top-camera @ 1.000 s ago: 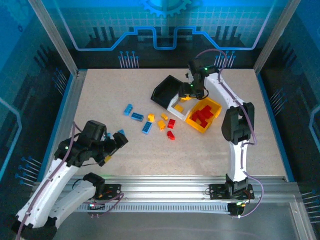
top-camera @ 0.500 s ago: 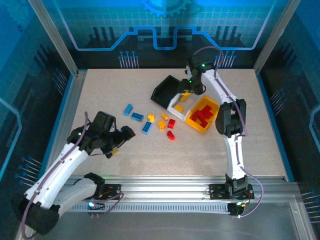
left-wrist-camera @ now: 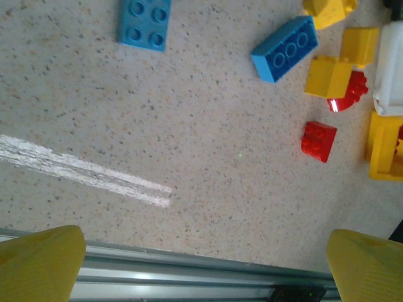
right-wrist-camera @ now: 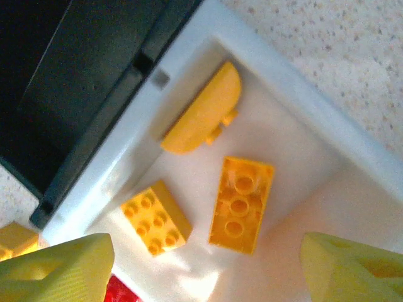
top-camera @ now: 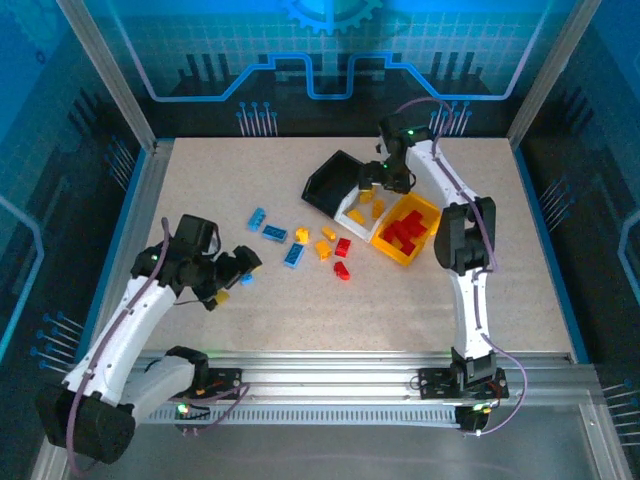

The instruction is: Sort the legos into containers by color

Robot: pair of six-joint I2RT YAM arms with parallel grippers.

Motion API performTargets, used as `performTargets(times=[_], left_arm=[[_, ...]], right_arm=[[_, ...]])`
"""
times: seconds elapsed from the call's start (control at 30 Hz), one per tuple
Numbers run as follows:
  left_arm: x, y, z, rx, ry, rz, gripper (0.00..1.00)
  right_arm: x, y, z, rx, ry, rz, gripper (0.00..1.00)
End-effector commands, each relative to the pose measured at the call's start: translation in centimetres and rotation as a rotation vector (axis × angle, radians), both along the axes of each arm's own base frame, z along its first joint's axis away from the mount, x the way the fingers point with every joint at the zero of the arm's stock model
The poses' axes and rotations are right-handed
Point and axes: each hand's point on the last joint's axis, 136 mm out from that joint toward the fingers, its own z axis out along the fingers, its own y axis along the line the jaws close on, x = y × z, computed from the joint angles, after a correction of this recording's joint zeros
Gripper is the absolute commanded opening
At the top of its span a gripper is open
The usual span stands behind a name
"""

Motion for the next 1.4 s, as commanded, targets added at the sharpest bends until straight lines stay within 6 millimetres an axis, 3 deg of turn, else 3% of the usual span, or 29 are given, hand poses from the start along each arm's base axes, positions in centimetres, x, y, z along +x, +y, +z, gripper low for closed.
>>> performTargets(times=[0.0, 0.13, 0.33, 0.63, 0.83, 1.37], left_arm=[[0.1, 0.7, -1.4, 0.032, 0.047, -0.067, 0.99], [1.9, 1.8, -3.1, 0.127, 0.102, -0.121, 0.98], [5.4, 2.8, -5.0, 0.226, 0.141, -0.157, 0.86], [7.7, 3.1, -8.7, 0.291, 0.221, -0.184, 0.78], [8.5, 3.3, -10.5, 0.324, 0.268, -0.19, 0.74], [9.0, 3.7, -13.8, 0.361, 0.348, -0.172, 0.63]], right_arm=[[-2.4, -0.2, 3.7, 0.048, -0.024, -0.018, 0.79], [-6.0, 0.7, 4.2, 0.068, -0.003, 0.019, 0.79], [-10.6, 0.1, 5.5, 0.085, 0.008, 0.043, 0.79], [-16.1, -0.2, 6.3, 0.129, 0.029, 0.056, 0.77], [-18.2, 0.2, 5.5, 0.155, 0.058, 0.063, 0.76], [-21.0, -0.1, 4.6, 0.153, 0.079, 0.06, 0.76]])
